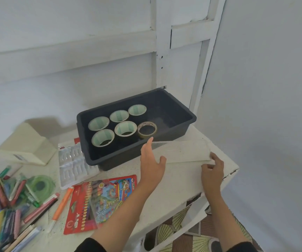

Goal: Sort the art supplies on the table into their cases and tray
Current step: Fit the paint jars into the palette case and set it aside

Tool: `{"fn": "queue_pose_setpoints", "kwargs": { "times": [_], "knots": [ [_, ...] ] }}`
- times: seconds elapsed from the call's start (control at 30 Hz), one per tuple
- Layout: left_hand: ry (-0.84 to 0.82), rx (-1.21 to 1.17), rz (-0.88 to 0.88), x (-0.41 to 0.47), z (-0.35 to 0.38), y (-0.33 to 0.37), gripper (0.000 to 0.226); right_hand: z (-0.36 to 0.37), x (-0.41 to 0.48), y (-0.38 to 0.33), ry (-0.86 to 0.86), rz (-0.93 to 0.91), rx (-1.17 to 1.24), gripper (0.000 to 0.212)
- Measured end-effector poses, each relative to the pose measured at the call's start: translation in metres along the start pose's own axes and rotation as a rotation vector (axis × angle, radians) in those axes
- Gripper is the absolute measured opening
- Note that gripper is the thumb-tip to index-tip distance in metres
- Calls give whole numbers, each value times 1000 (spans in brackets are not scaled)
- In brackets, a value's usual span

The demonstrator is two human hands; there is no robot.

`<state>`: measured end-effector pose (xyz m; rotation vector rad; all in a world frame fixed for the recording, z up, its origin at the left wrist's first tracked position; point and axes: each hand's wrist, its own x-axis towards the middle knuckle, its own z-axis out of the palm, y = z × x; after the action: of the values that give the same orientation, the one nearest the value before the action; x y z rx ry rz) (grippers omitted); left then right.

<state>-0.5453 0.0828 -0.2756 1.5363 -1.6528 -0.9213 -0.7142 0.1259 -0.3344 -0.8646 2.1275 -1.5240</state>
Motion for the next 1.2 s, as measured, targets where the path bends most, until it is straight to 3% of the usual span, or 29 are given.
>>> {"fn": "queue_pose_setpoints", "kwargs": {
  "times": [0.23,0.63,0.77,0.93,1.2],
  "knots": [
    [-131,-180,-95,-29,-20,14,51,-30,-4,-46,204,-69,236,28],
    [74,-369,84,-86,-122,-1,56,-39,-117,-111,272,-150,325,8],
    [157,-385,30,-111,-171,-30,59,-19,-177,-125,186,-172,279,10],
    [277,-421,-96,-148,-240,-80,58,21,-250,-132,31,-222,176,29],
    [537,-333,-307,-220,-341,-176,68,98,-347,-131,-460,-308,59,24]
  ]
}}
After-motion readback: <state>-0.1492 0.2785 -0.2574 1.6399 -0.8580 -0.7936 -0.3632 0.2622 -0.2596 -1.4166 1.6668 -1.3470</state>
